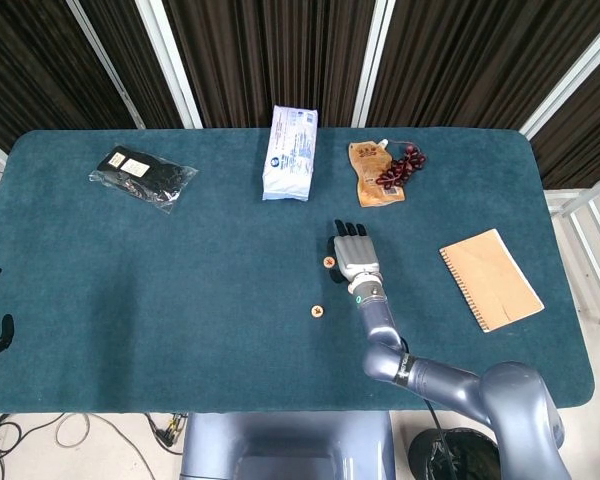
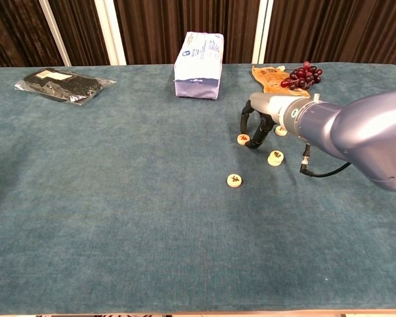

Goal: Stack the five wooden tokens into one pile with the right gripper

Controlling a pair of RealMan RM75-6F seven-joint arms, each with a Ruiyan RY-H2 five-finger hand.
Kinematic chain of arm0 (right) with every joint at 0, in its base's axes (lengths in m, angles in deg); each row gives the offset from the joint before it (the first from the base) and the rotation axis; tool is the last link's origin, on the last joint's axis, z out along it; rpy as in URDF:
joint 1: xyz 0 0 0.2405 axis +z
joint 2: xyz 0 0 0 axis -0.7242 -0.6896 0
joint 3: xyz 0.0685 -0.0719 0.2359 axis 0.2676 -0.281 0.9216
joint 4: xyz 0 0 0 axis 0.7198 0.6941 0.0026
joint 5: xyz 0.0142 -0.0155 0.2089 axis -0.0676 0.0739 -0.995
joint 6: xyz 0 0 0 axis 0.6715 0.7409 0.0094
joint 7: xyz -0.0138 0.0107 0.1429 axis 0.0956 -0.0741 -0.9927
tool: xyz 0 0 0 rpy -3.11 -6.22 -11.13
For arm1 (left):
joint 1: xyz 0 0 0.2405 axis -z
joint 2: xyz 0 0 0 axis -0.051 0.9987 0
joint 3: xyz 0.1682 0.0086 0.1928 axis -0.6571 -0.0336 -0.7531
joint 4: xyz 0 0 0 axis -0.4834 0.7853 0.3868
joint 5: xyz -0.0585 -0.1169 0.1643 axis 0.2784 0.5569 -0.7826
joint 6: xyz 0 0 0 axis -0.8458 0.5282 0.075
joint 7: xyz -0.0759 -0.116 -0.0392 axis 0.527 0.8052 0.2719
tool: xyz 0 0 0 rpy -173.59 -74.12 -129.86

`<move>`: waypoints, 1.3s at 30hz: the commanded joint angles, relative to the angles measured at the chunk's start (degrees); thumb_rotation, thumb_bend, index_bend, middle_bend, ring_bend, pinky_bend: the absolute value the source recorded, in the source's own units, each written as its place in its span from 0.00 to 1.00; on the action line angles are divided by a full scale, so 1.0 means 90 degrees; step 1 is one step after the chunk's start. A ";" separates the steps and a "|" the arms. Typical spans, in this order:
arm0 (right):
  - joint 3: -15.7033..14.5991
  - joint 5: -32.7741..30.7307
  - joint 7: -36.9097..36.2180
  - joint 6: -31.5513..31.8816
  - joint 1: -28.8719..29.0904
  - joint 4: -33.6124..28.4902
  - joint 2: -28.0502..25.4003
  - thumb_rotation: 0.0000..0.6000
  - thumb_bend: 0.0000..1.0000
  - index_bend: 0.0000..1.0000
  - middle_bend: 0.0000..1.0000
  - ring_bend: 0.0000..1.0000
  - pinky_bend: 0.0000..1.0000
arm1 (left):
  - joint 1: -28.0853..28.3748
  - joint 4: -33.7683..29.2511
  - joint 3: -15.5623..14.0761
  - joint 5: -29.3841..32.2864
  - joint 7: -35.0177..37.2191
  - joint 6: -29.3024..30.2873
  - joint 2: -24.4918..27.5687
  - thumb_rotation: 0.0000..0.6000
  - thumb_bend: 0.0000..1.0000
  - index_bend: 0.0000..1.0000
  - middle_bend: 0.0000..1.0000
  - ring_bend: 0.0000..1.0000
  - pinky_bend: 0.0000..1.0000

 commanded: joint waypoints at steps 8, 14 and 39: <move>0.0032 0.0042 -0.0003 -0.0050 -0.0029 0.0101 0.0066 1.00 0.42 0.45 0.00 0.00 0.00 | 0.0001 0.0003 -0.0004 0.0001 0.0000 -0.0009 0.0003 1.00 0.48 0.15 0.00 0.00 0.00; 0.0053 0.0120 -0.0032 -0.0058 -0.0048 0.0115 0.0089 1.00 0.42 0.46 0.00 0.00 0.00 | 0.0003 0.0008 -0.0002 0.0005 -0.0003 -0.0012 -0.0003 1.00 0.48 0.15 0.00 0.00 0.00; 0.0156 0.0238 -0.0086 -0.0090 -0.0092 0.0112 0.0133 1.00 0.42 0.54 0.00 0.00 0.00 | -0.0001 0.0016 0.0006 0.0010 0.0015 -0.0004 0.0002 1.00 0.48 0.15 0.00 0.00 0.00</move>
